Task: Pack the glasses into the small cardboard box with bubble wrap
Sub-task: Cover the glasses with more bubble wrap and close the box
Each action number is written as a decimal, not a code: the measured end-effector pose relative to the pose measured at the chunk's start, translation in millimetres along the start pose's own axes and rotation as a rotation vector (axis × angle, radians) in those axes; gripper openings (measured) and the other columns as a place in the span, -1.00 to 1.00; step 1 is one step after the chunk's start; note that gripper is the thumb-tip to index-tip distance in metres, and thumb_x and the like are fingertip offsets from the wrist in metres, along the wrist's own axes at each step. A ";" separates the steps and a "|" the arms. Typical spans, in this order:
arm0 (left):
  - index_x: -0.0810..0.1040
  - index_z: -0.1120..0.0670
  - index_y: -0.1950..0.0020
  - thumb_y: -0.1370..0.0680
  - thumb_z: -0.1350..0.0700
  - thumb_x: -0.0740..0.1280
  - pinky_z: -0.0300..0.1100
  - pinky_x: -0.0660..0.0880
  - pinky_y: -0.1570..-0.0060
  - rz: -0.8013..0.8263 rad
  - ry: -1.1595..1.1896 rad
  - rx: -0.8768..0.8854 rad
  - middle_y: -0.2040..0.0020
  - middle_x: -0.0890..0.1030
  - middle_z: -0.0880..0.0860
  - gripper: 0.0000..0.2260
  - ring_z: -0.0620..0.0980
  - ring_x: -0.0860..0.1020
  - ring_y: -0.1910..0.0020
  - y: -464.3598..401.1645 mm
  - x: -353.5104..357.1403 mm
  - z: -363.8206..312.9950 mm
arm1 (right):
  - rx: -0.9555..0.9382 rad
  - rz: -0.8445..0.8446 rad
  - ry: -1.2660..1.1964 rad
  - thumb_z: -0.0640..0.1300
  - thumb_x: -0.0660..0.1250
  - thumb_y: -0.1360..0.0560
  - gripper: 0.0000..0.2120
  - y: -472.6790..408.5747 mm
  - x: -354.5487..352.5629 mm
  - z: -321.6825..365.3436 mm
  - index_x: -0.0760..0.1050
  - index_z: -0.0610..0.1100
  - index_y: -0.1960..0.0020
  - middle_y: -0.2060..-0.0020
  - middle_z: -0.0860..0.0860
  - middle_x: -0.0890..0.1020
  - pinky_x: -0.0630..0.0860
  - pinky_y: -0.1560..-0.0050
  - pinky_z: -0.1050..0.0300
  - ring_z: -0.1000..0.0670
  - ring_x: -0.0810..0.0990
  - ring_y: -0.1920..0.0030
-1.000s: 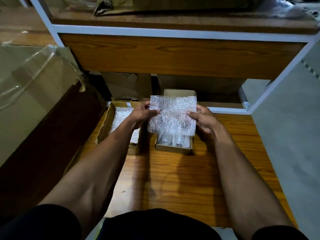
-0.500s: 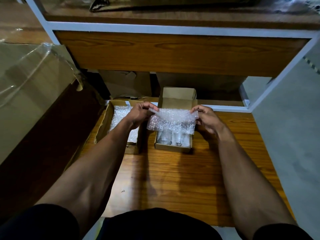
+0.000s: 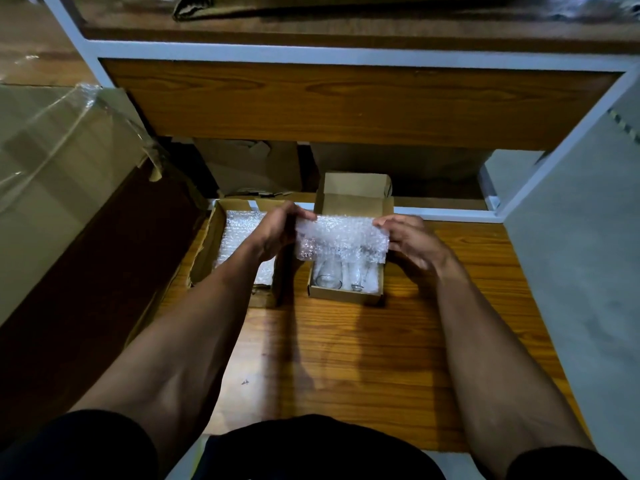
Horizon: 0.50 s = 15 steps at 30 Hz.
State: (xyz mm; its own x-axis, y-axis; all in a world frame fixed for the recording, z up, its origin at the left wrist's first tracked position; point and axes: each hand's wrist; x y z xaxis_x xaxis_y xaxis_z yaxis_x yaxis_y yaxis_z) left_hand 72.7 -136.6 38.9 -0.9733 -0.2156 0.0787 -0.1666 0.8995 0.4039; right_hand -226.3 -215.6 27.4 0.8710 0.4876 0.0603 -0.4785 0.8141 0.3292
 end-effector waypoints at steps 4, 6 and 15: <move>0.66 0.14 -0.12 -0.58 0.28 0.46 -0.25 0.56 0.23 0.027 -0.119 0.094 0.08 0.70 0.03 -0.86 -0.05 0.64 0.14 -1.6 -2.8 5.7 | 0.006 -0.031 0.063 -0.36 0.42 -0.57 -0.73 -2.9 1.7 0.1 0.61 -0.13 -0.22 -0.30 -0.15 0.59 0.62 -0.21 0.03 -0.11 0.61 -0.29; 0.59 0.20 -0.29 -0.54 0.37 0.48 -0.29 0.58 0.23 0.024 -0.158 0.127 0.01 0.65 0.08 -0.66 -0.04 0.62 0.12 0.0 -3.1 6.0 | 0.000 -0.059 0.061 -0.40 0.42 -0.55 -0.64 -3.1 2.1 0.2 0.57 -0.11 -0.28 -0.29 -0.13 0.59 0.61 -0.24 -0.02 -0.11 0.62 -0.27; 0.58 0.24 -0.21 -0.54 0.34 0.49 -0.17 0.61 0.23 0.022 -0.142 0.135 0.10 0.64 0.12 -0.73 -0.01 0.64 0.20 0.8 -4.0 7.6 | -0.002 -0.139 0.066 -0.38 0.41 -0.57 -0.70 -8.3 -0.8 -3.0 0.56 -0.18 -0.26 -0.15 -0.14 0.68 0.67 -0.11 0.05 -0.12 0.68 -0.18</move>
State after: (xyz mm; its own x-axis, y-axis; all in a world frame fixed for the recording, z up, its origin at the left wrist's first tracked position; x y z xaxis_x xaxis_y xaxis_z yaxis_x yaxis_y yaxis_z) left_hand 75.3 -132.0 32.0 -0.9879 -0.1482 -0.0466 -0.1553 0.9484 0.2765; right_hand -223.3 -221.9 21.8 0.9196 0.3900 -0.0479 -0.3543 0.8757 0.3281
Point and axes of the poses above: each hand's wrist, its own y-axis away from the middle knuckle, its own x-axis out of the palm, z = x × y
